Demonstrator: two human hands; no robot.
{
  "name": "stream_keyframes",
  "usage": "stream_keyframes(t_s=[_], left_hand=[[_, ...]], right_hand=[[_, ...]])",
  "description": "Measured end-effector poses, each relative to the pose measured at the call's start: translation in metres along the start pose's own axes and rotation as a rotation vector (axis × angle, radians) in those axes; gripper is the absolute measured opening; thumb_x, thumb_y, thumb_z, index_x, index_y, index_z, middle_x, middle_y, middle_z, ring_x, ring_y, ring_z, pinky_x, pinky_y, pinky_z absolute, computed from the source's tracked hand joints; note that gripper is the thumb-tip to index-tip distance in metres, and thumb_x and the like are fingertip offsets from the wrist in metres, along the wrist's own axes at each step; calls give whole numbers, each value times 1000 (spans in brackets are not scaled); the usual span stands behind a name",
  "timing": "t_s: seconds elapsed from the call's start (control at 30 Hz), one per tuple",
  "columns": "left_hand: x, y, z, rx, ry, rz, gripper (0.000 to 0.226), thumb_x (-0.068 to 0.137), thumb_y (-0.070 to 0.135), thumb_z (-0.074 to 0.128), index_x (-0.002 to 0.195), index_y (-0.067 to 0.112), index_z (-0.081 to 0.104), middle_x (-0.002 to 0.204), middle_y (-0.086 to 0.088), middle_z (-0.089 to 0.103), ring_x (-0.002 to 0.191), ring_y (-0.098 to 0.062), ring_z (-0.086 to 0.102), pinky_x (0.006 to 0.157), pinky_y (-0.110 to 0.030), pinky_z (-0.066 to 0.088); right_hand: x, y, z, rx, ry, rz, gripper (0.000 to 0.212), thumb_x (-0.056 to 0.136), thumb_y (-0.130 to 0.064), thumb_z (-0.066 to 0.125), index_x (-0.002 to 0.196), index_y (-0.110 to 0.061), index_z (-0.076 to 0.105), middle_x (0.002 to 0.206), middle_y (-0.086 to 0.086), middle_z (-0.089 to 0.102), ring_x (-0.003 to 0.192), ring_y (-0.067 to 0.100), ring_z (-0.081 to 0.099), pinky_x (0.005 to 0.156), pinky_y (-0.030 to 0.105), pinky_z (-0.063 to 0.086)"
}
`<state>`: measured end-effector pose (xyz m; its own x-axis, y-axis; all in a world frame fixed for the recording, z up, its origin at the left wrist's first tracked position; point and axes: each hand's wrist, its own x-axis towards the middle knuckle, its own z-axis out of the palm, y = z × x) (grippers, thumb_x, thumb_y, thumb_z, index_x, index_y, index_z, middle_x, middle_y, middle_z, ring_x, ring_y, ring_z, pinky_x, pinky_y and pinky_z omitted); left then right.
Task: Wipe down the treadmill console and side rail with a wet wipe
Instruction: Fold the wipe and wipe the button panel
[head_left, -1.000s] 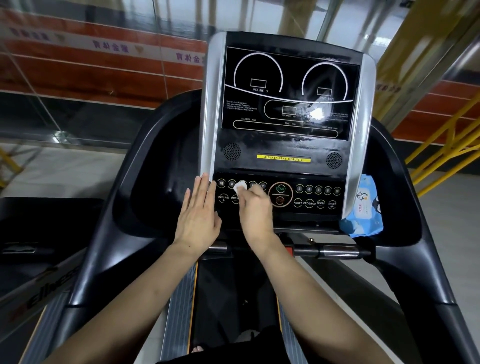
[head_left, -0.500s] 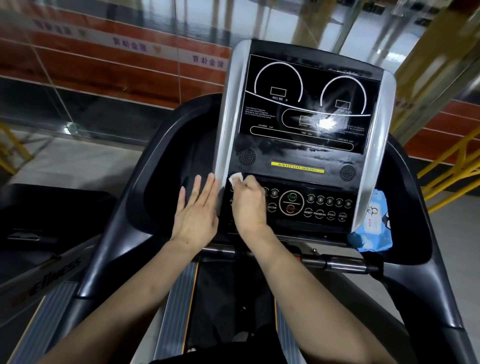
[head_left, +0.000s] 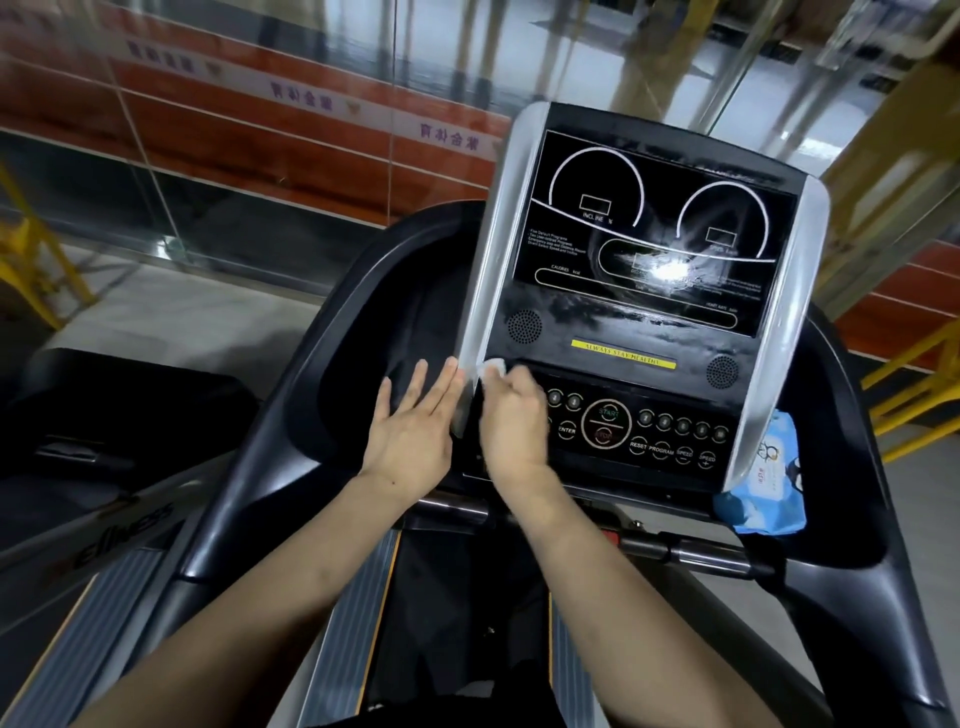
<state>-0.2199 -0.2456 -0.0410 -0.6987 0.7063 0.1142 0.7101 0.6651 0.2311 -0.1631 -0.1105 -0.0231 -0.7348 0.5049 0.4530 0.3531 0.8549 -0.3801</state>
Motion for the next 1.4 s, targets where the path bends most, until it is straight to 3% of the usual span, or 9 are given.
stream_keyframes(t_s=[0.1, 0.23, 0.3, 0.43, 0.7, 0.93, 1.13, 1.23, 1.4], left_hand=[[-1, 2, -2, 5, -16, -10, 79, 103, 20, 37, 163, 27, -13, 170, 14, -23, 160, -22, -16, 129, -58, 1], [-3, 2, -3, -10, -22, -7, 79, 105, 22, 38, 162, 27, -17, 170, 13, -23, 159, -24, -17, 129, -59, 1], [-3, 2, -3, -8, -21, -8, 78, 105, 23, 37, 162, 27, -17, 170, 13, -23, 159, -25, -18, 129, -58, 1], [-7, 1, -1, -14, -29, -10, 76, 106, 25, 37, 163, 26, -13, 170, 13, -21, 160, -25, -16, 129, -58, 2], [-9, 3, 5, -48, -38, -36, 79, 105, 20, 38, 163, 26, -15, 168, 16, -25, 159, -24, -17, 130, -56, 3], [-14, 1, 5, -52, -39, -50, 81, 103, 15, 40, 164, 26, -12, 172, 14, -16, 160, -25, -16, 129, -57, 4], [-13, 4, 13, -95, -37, -60, 80, 103, 16, 40, 165, 25, -10, 173, 14, -16, 160, -24, -14, 130, -56, 5], [-14, 5, 15, -107, -28, -58, 78, 104, 16, 38, 164, 24, -11, 173, 13, -16, 160, -24, -14, 130, -55, 4], [-15, 4, 18, -119, -10, -55, 79, 104, 13, 38, 164, 24, -11, 173, 12, -15, 160, -26, -12, 130, -56, 4]], right_hand=[[3, -1, -5, -54, -66, -104, 24, 82, 1, 72, 102, -11, 69, 80, 8, 51, 68, 33, 57, 65, 37, 52], [-6, 66, -28, -93, -8, 50, 26, 93, 2, 62, 113, -13, 69, 81, 7, 48, 72, 29, 53, 67, 33, 46], [-6, 75, -26, -138, 43, 50, 31, 86, 11, 69, 112, -6, 72, 78, 2, 41, 65, 24, 46, 64, 31, 41], [8, 41, -12, -68, -30, -80, 33, 90, 8, 62, 115, -11, 69, 89, 7, 50, 82, 30, 54, 75, 33, 44], [-44, 34, 3, -63, -146, -327, 26, 92, -6, 70, 117, -12, 70, 84, 4, 49, 75, 27, 52, 71, 39, 51], [-48, 80, -13, -73, -35, -82, 30, 87, 0, 80, 114, -11, 74, 77, 4, 49, 63, 27, 53, 58, 41, 56], [-40, 16, 20, 9, -80, -178, 23, 85, -3, 78, 107, -11, 75, 77, 4, 49, 65, 26, 55, 59, 34, 53], [-49, 49, 6, -26, -96, -149, 22, 94, -12, 64, 114, -17, 73, 78, -1, 42, 67, 25, 52, 62, 34, 54], [-63, 102, -18, -2, 26, 46, 13, 97, -6, 73, 109, -3, 78, 74, 6, 52, 57, 26, 54, 52, 41, 56]])
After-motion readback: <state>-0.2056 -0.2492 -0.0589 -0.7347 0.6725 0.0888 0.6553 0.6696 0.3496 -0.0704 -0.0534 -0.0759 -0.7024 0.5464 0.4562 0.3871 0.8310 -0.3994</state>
